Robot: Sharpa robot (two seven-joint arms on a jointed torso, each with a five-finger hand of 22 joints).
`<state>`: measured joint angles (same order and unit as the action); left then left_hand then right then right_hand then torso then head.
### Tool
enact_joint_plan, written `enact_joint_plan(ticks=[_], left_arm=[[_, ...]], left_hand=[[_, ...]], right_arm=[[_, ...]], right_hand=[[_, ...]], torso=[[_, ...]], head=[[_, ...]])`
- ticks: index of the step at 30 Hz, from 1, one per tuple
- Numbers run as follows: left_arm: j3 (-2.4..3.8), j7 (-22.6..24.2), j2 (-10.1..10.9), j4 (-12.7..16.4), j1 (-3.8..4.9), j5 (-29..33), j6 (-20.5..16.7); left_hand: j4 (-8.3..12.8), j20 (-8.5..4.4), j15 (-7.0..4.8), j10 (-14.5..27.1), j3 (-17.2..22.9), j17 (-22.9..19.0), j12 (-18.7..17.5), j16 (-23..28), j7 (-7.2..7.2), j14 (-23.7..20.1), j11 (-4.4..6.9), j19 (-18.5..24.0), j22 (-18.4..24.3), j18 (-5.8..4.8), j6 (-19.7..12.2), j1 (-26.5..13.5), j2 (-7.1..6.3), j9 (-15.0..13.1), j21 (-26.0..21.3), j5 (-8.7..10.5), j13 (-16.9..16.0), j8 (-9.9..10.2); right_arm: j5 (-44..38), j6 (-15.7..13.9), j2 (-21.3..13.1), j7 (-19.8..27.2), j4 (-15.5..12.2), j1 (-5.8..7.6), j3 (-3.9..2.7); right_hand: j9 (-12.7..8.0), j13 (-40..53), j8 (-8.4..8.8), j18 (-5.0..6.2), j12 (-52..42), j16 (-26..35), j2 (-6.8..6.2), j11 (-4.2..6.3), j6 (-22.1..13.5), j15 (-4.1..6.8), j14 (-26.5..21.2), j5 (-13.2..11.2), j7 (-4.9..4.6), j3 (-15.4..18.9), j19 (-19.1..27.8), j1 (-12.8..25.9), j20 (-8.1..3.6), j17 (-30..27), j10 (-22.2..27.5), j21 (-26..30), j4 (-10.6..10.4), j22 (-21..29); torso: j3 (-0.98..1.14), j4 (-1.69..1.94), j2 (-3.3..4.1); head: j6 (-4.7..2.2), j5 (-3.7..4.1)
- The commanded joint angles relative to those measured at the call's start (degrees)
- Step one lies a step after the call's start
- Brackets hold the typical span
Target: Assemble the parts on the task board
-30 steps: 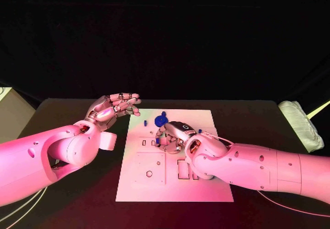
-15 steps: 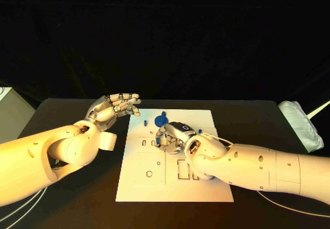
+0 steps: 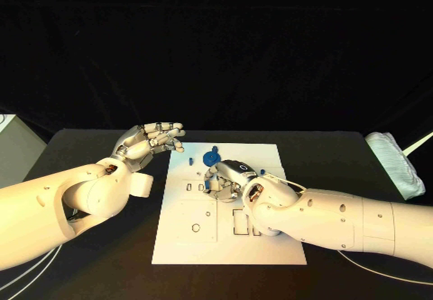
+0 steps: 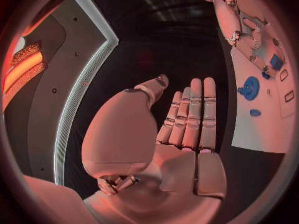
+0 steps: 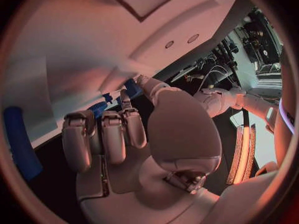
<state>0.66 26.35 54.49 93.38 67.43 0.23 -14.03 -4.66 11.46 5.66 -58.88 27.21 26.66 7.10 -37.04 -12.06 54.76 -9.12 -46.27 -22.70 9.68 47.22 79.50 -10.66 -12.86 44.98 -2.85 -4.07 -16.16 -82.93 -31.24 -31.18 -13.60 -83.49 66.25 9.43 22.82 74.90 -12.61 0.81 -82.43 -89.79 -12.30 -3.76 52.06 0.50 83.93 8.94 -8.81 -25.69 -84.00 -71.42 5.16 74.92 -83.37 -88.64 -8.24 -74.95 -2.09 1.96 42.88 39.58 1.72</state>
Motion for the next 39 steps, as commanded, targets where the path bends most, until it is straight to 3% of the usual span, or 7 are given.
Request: enact_joint_plan(ticks=[1,8,22,26,28,31,39], left_arm=[[0.03,0.28,-0.04,0.08,0.04,-0.18,1.05],[0.03,-0.04,-0.09,-0.14,0.04,-0.77,1.08],[0.02,-6.58,-0.76,-2.49,0.04,-6.88,0.03],[0.02,-12.72,-1.04,-3.15,0.06,-9.26,-3.77],[0.02,-16.7,-1.17,-3.47,0.07,-11.24,-4.22],[0.05,-26.22,-1.72,-4.91,0.58,-17.46,1.11],[0.03,-43.14,-5.88,-10.07,4.14,-30.96,13.2]], left_hand=[[0.07,-0.04,0.15,-0.37,0.29,0.02,-0.16,-0.22,-0.64,-0.43,-0.2,0.41,-0.06,0.57,0.35,-0.59,-0.14,0.07,0.21,0.02,-0.05,0.19],[0.15,-0.02,0.15,-0.35,0.4,0.01,-0.18,-0.29,-0.64,-0.46,-0.21,0.54,-0.15,0.58,0.32,-0.66,-0.14,0.07,0.36,0.03,-0.05,0.21],[-0.94,-1.91,-2.16,-5.69,-2.14,8.65,8.83,-16.38,0.77,6.4,2.02,-2.61,-4.44,0.8,0.37,-5.32,-0.95,-0.89,8.49,-0.02,-5.16,-1.41],[-2.39,-2.61,-3.07,-6.37,-3.66,12.0,16.93,-21.82,1.25,8.71,2.89,-4.01,-6.18,0.91,1.45,-6.75,0.39,-2.46,11.69,-0.04,-10.44,-4.64],[-1.9,-3.66,-3.82,-3.38,-3.48,20.57,26.85,-29.11,1.99,13.66,3.72,-5.1,-7.93,0.78,0.86,-5.9,0.96,-4.23,14.79,-0.1,-17.48,-7.87],[-2.85,-4.33,-4.81,0.43,-3.02,28.65,37.78,-35.22,3.27,18.64,4.53,-7.18,-12.26,0.42,0.97,-7.04,0.65,-7.47,19.24,0.08,-24.97,-13.13],[-7.95,-5.23,-5.82,0.64,-3.05,38.71,44.05,-41.24,4.63,24.48,5.87,-14.46,-23.9,-1.42,0.1,-11.34,0.63,-13.11,26.48,0.04,-28.3,-20.04]], right_arm=[[-0.01,-1.65,-0.07,1.09,-0.26,-0.04,0.01],[1.02,-5.19,-0.55,2.79,-1.22,-0.05,0.0],[10.29,-7.37,-4.81,12.59,-4.99,2.91,-0.52],[16.2,-6.53,-7.02,19.27,-5.71,4.61,-0.77],[19.13,-6.07,-8.34,21.75,-6.34,5.48,-0.97],[26.59,-4.72,-10.37,24.61,-7.1,7.25,-1.18],[40.71,-3.75,-14.11,25.76,-7.3,10.51,-1.5]], right_hand=[[-0.23,7.91,0.56,-0.37,0.44,-0.16,-0.84,-0.41,-0.79,-0.47,6.03,-0.78,-0.16,0.68,-5.09,0.05,0.65,14.92,0.14,0.24,-0.12,-13.83],[-2.88,6.56,5.59,-0.35,1.74,-0.21,1.6,-2.14,-5.16,-2.18,6.07,-2.02,-2.06,19.22,-5.08,-6.79,2.13,15.08,1.69,0.34,-7.08,-13.83],[-3.09,6.13,5.57,0.21,2.08,0.12,2.88,-2.11,-3.76,-2.05,5.83,-0.6,-1.9,20.61,-3.97,-8.15,2.29,14.13,2.12,2.41,-8.44,-12.39],[-3.28,4.21,5.55,1.11,4.2,0.88,3.95,-1.9,-3.59,-1.81,5.29,0.39,-1.76,19.45,-2.11,-9.88,2.06,12.18,4.27,5.88,-7.83,-10.02],[-3.41,3.55,5.62,1.48,4.9,1.26,4.01,-1.87,-3.67,-1.75,5.04,0.63,-1.74,18.78,-1.3,-11.21,2.0,11.33,4.96,7.47,-7.53,-8.97],[-3.42,3.01,5.35,1.74,5.44,1.59,4.08,-1.73,-3.14,-1.62,4.85,2.1,-1.6,17.98,-0.74,-12.08,1.88,10.68,5.49,8.67,-7.49,-8.19],[-3.52,2.51,5.22,2.04,5.9,1.85,4.35,-1.65,-3.11,-1.5,4.73,3.72,-1.56,16.91,-0.14,-12.58,1.74,10.21,5.99,10.08,-7.49,-7.27]], torso=[[0.01,0.01,-0.01],[0.01,-0.02,-0.05],[0.07,-0.18,-0.54],[0.16,-0.34,-0.97],[0.25,-0.36,-1.24],[0.34,-0.37,-1.56],[0.61,-0.45,-2.26]], head=[[-0.01,0.02],[-0.01,0.03],[-0.41,-0.07],[-0.43,-0.45],[-0.34,-0.5],[-0.08,-0.6],[0.73,-1.16]])
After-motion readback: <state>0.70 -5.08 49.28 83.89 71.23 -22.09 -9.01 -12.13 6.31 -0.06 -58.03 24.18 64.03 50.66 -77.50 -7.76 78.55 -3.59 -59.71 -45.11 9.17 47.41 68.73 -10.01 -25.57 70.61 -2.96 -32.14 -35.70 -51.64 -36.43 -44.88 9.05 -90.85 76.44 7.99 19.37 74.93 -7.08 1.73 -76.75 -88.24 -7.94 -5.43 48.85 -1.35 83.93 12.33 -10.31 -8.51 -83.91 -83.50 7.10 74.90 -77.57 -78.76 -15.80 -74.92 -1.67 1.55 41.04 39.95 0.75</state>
